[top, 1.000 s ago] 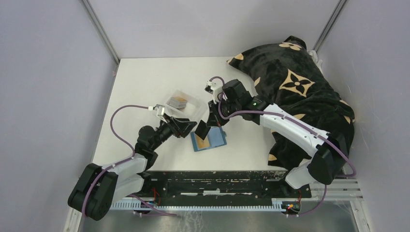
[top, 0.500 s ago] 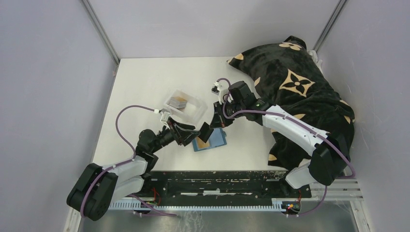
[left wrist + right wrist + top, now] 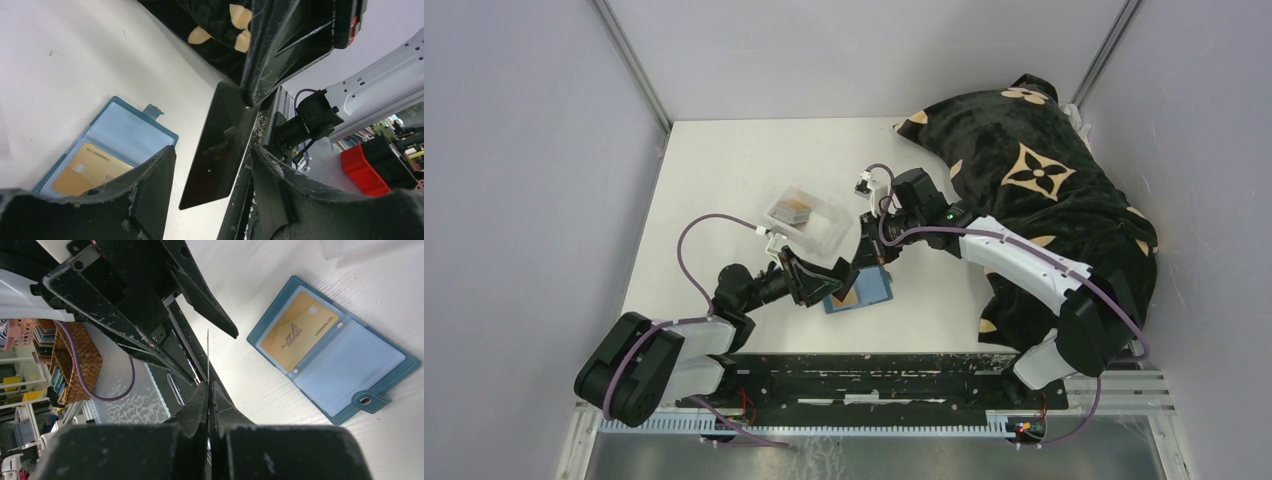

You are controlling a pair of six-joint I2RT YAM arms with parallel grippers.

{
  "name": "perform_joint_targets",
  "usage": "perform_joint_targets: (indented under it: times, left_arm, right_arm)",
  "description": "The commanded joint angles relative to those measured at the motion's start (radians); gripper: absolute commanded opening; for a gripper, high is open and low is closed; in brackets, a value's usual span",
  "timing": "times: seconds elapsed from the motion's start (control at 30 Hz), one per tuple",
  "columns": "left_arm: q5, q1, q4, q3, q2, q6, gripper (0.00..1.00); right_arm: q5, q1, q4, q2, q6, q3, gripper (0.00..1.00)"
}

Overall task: Put the credit cards into the card holder
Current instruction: Pick up the credit card from the storage box.

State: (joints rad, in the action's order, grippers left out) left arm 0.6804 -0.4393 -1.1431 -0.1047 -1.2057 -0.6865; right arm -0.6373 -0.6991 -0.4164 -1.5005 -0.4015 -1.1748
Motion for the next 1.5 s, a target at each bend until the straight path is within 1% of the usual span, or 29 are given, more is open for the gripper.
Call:
perform_joint_targets:
  times: [0.0, 0.07, 0.17, 0.33, 0.37, 0.43, 0.6, 0.7, 0.73, 0.83, 0.9, 1.0, 1.13, 1.23, 1.37, 1.47]
  left_arm:
    - [0.073, -0.005, -0.130, -0.035, -0.032, 0.010, 0.62]
    - [0.081, -0.005, -0.130, -0.036, -0.036, 0.011, 0.54]
    - [0.085, -0.006, -0.132, -0.036, -0.040, 0.010, 0.39]
    - [0.095, -0.010, -0.140, -0.042, -0.060, 0.005, 0.24]
    - [0.099, -0.011, -0.142, -0.043, -0.065, 0.003, 0.19]
    - [0.101, -0.013, -0.144, -0.047, -0.075, -0.002, 0.04]
    - [0.099, -0.016, -0.165, -0.053, -0.108, -0.026, 0.03]
    - [0.064, -0.031, -0.176, -0.045, -0.118, -0.038, 0.03]
    - [0.031, -0.041, -0.169, -0.040, -0.117, -0.036, 0.03]
    - [-0.065, -0.061, -0.136, -0.021, -0.109, -0.033, 0.03]
    - [-0.150, -0.075, -0.101, -0.013, -0.100, -0.038, 0.03]
    - [-0.293, -0.108, -0.045, -0.010, -0.086, -0.062, 0.03]
    - [-0.474, -0.180, 0.023, -0.021, -0.072, -0.103, 0.03]
    - [-0.630, -0.246, 0.086, -0.031, -0.054, -0.138, 0.03]
    - [-0.837, -0.322, 0.143, -0.028, -0.052, -0.266, 0.03]
    - [-0.985, -0.367, 0.158, -0.009, -0.067, -0.365, 0.03]
  right_arm:
    - [-0.044, 0.003, 0.030, -0.041, 0.001, -0.021, 0.01]
    - [-0.045, 0.005, 0.035, -0.055, 0.002, -0.021, 0.01]
    - [-0.049, 0.009, 0.052, -0.069, -0.007, -0.021, 0.01]
    - [-0.058, 0.021, 0.073, -0.076, -0.019, -0.022, 0.01]
    - [-0.059, 0.024, 0.076, -0.078, -0.020, -0.023, 0.01]
    - [-0.064, 0.028, 0.084, -0.080, -0.024, -0.024, 0.01]
    - [-0.070, 0.032, 0.086, -0.079, -0.019, -0.038, 0.01]
    - [-0.063, 0.033, 0.087, -0.076, -0.016, -0.040, 0.01]
    - [-0.053, 0.034, 0.081, -0.076, -0.015, -0.040, 0.03]
    - [-0.017, 0.041, 0.074, -0.067, -0.011, -0.040, 0.18]
    - [0.015, 0.049, 0.079, -0.056, -0.018, -0.031, 0.30]
    - [0.067, 0.057, 0.080, -0.037, -0.014, -0.022, 0.37]
    - [0.159, 0.062, 0.087, -0.005, -0.017, -0.004, 0.41]
    - [0.230, 0.067, 0.088, 0.006, -0.022, 0.004, 0.41]
    - [0.321, 0.074, 0.097, -0.004, -0.048, 0.024, 0.41]
    - [0.377, 0.076, 0.110, -0.027, -0.071, 0.044, 0.39]
